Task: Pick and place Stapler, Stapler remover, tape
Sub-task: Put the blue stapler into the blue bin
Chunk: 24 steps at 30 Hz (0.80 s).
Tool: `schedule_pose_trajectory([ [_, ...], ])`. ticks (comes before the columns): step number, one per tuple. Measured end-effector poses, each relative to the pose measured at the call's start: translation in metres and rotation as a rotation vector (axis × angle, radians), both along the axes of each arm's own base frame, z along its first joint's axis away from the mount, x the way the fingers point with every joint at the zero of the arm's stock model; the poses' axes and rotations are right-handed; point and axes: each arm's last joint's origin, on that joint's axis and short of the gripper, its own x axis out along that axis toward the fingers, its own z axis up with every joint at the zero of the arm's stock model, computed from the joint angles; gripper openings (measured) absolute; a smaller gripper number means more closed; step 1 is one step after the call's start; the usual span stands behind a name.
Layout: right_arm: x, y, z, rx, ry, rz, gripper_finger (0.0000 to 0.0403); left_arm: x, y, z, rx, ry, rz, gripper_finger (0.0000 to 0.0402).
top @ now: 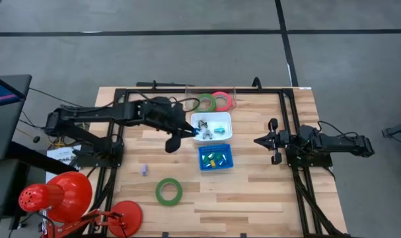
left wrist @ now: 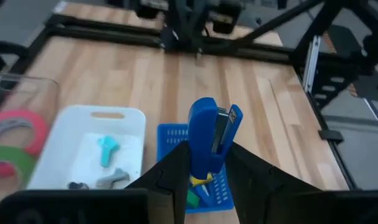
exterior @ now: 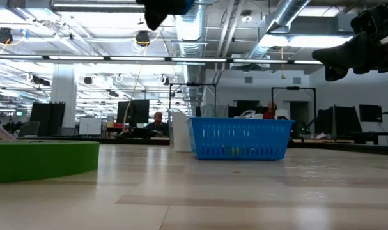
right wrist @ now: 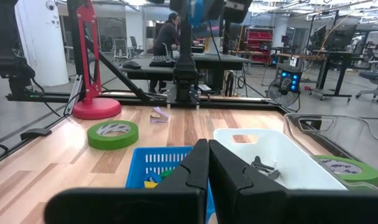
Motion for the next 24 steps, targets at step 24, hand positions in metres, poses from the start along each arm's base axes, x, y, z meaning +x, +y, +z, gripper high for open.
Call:
schedule_pose_trajectory([
  [24, 0.000, 0.000, 0.000, 0.000, 0.000, 0.000, 0.0001, 0.064, -0.004, -0.087, -0.036, 0.220, -0.077, 0.0090],
])
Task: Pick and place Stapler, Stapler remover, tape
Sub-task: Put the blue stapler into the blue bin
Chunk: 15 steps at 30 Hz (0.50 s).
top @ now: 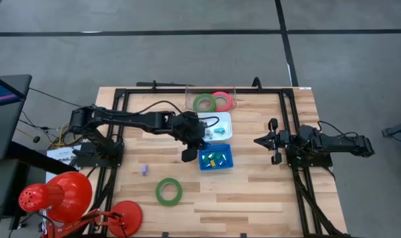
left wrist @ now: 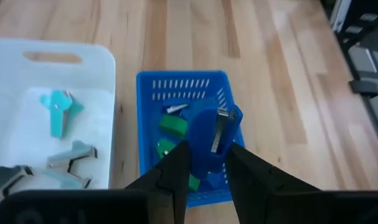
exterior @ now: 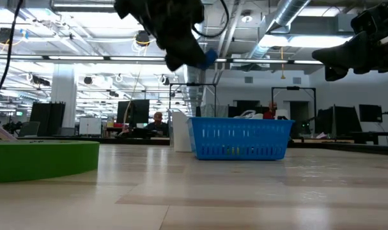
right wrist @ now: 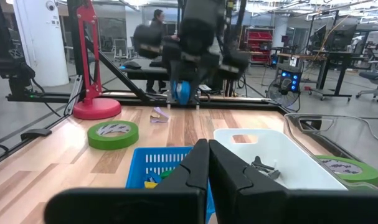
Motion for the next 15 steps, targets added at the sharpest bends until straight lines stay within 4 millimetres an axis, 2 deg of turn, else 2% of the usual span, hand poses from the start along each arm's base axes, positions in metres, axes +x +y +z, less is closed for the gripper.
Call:
schedule_pose_trajectory([
  [11, 0.000, 0.000, 0.000, 0.000, 0.000, 0.000, 0.0001, 0.015, 0.001, -0.038, -0.007, 0.107, 0.000, 0.0090],
  [15, 0.000, 0.000, 0.000, 0.000, 0.000, 0.000, 0.0001, 0.017, 0.001, -0.045, -0.024, 0.128, -0.010, 0.0090],
])
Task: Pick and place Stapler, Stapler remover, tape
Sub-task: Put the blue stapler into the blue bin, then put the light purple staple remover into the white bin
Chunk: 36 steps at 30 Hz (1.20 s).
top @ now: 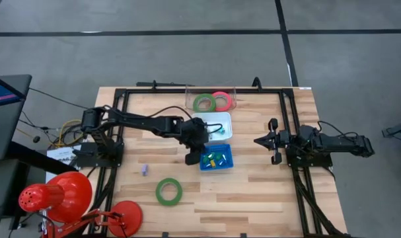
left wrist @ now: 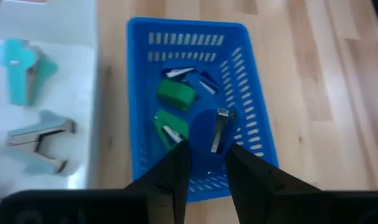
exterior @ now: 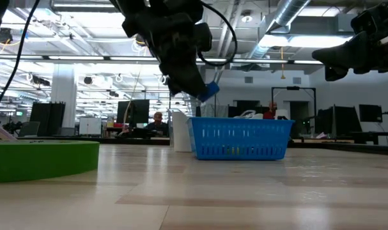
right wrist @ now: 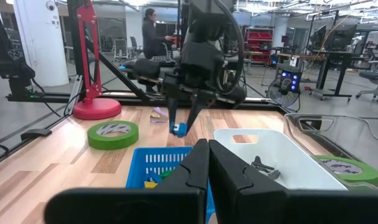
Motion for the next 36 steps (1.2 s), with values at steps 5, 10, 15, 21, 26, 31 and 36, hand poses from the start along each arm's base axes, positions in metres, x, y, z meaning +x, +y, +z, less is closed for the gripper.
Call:
schedule_pose_trajectory([
  [5, 0.000, 0.000, 0.000, 0.000, 0.000, 0.000, 0.0001, 0.001, -0.001, -0.001, -0.024, 0.000, -0.019, 0.0090],
  [10, 0.000, 0.000, 0.000, 0.000, 0.000, 0.000, 0.0001, 0.001, 0.000, -0.001, -0.023, -0.002, -0.018, 0.0092],
  [15, 0.000, 0.000, 0.000, 0.000, 0.000, 0.000, 0.0001, 0.001, 0.001, -0.001, -0.027, -0.002, -0.012, 0.0125],
  [21, 0.000, 0.000, 0.000, 0.000, 0.000, 0.000, 0.0001, 0.001, 0.001, -0.001, -0.027, -0.002, -0.012, 0.0194],
  [26, 0.000, 0.000, 0.000, 0.000, 0.000, 0.000, 0.0001, 0.000, 0.001, 0.000, -0.027, -0.002, -0.012, 0.0232],
  [31, 0.000, 0.000, 0.000, 0.000, 0.000, 0.000, 0.0001, -0.006, 0.002, 0.011, -0.028, -0.014, -0.004, 0.0246],
  [36, 0.000, 0.000, 0.000, 0.000, 0.000, 0.000, 0.0001, -0.022, 0.002, 0.038, -0.041, -0.042, 0.018, 0.0244],
])
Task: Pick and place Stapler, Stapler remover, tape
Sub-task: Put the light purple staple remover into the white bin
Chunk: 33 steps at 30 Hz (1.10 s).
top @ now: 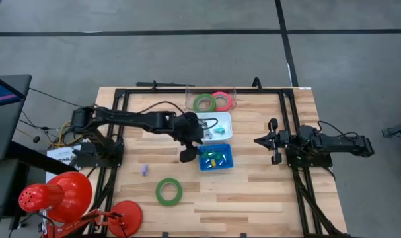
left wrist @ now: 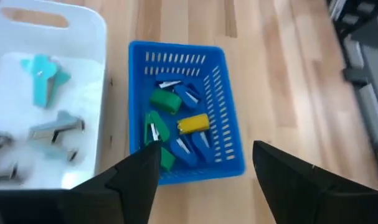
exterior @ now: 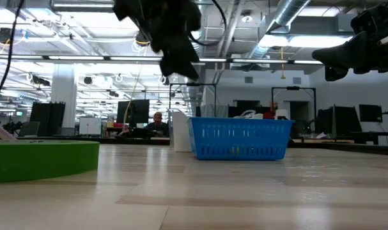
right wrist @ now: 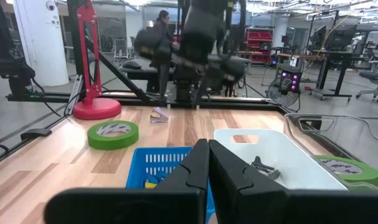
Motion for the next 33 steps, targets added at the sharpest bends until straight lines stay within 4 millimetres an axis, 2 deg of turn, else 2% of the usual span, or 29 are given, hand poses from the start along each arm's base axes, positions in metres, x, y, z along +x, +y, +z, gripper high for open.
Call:
schedule_pose_trajectory([
  [7, 0.000, 0.000, 0.000, 0.000, -0.001, 0.000, 0.0001, -0.030, 0.000, 0.037, -0.055, -0.003, 0.162, 0.0234],
  [11, 0.000, 0.000, 0.000, 0.000, 0.000, 0.000, 0.0001, -0.048, 0.000, 0.046, -0.062, 0.060, 0.248, 0.0227],
  [16, 0.000, 0.000, 0.000, 0.000, 0.000, 0.000, 0.0001, -0.064, 0.000, 0.046, -0.103, 0.172, 0.380, 0.0221],
  [24, 0.000, 0.000, 0.000, 0.000, 0.000, 0.000, 0.0001, -0.078, -0.001, 0.039, -0.197, 0.340, 0.553, 0.0214],
  [33, 0.000, 0.000, 0.000, 0.000, -0.001, 0.000, 0.0001, -0.096, -0.009, -0.004, -0.359, 0.583, 0.707, 0.0214],
])
